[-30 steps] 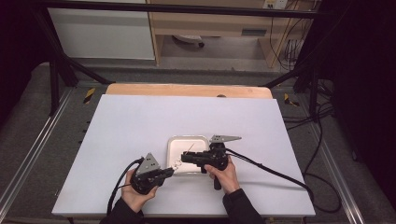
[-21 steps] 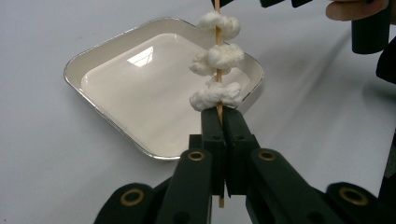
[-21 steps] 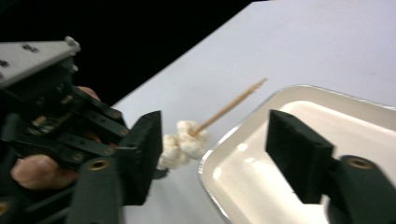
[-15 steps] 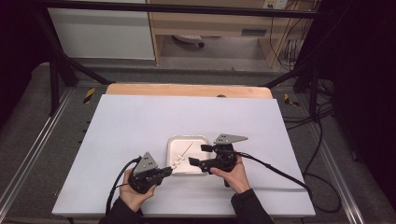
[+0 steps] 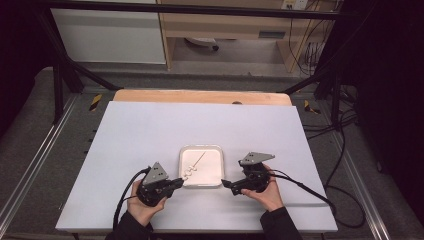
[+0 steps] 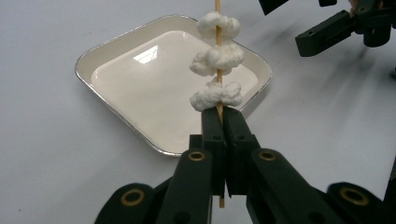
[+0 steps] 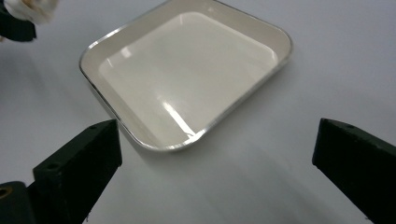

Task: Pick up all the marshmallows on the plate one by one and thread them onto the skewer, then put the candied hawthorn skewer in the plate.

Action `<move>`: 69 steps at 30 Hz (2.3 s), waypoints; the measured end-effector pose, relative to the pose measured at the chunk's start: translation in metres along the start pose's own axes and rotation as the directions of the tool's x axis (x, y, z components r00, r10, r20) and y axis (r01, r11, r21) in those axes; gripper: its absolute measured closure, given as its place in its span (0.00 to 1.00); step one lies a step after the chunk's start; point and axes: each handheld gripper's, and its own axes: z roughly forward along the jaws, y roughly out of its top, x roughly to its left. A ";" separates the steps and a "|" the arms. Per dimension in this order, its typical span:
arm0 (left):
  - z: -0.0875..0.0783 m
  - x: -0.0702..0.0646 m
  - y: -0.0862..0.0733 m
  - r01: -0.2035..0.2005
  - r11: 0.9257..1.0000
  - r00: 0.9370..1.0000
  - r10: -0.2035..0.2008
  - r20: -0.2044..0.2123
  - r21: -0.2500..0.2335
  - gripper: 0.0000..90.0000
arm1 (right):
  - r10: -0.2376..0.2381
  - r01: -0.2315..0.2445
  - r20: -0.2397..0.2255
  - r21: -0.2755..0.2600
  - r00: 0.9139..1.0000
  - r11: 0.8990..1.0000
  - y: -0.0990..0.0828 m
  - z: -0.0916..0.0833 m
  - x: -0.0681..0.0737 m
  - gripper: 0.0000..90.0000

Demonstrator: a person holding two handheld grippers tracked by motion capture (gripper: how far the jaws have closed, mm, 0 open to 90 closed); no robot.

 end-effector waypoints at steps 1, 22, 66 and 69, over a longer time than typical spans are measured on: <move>0.000 0.000 0.000 0.003 1.000 1.000 -0.003 0.000 0.001 0.98 | 0.001 -0.001 0.008 0.010 1.000 1.000 -0.003 -0.002 -0.002 0.02; 0.008 0.009 0.020 0.037 0.997 0.999 -0.035 -0.032 0.070 0.98 | 0.043 -0.044 0.051 0.013 0.998 0.999 -0.048 -0.046 -0.037 0.01; 0.077 0.011 0.030 0.092 0.961 0.989 -0.057 -0.137 0.262 0.97 | 0.048 -0.049 0.035 0.012 0.998 0.999 -0.052 -0.049 -0.037 0.01; 0.076 0.010 0.030 0.092 0.963 0.990 -0.061 -0.127 0.254 0.94 | 0.050 -0.050 0.033 0.013 0.998 0.999 -0.052 -0.049 -0.036 0.01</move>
